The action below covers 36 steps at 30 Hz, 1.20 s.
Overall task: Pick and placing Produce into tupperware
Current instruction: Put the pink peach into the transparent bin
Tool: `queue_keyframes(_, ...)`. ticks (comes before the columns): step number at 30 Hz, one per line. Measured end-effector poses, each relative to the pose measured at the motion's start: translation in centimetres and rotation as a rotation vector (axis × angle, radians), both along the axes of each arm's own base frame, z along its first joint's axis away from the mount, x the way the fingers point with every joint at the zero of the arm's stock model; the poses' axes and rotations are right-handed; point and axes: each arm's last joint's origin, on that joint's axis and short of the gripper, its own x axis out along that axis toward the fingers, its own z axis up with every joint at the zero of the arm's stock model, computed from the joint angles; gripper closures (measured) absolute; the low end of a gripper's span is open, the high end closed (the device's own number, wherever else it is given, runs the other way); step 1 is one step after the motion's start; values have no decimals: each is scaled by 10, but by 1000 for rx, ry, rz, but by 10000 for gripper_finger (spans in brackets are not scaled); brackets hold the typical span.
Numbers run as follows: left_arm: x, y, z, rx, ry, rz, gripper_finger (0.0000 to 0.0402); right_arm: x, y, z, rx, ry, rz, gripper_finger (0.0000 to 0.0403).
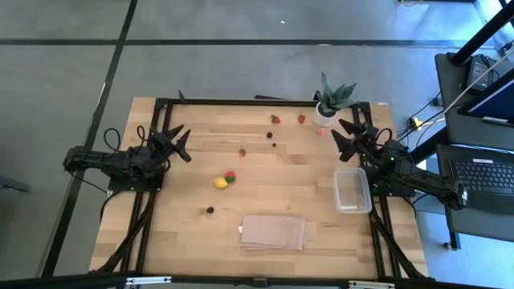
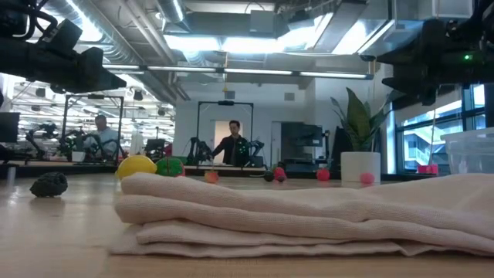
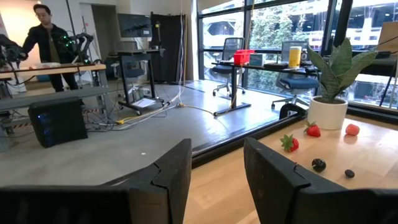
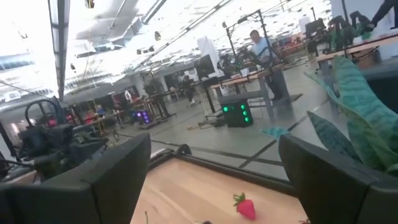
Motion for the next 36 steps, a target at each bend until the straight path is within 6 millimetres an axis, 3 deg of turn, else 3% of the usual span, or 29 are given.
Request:
queue_keyframes(8, 0, 0, 0, 0, 1, 0, 262, -1, 0, 21, -70, 112, -25, 52)
queue_keyframes(15, 0, 0, 0, 0, 1, 2, 262, 11, -6, 31, 115, 368, -58, 70)
queue_keyframes(24, 0, 0, 0, 0, 1, 17, 262, 38, -16, 10, 292, 594, -78, 73)
queue_keyframes(31, -1, 0, 0, 0, 1, 23, 262, 48, -24, -8, 475, 571, -296, 73)
queue_keyframes(36, -1, 0, 0, -1, 1, 23, 262, 53, -27, -16, 527, 575, -329, 73)
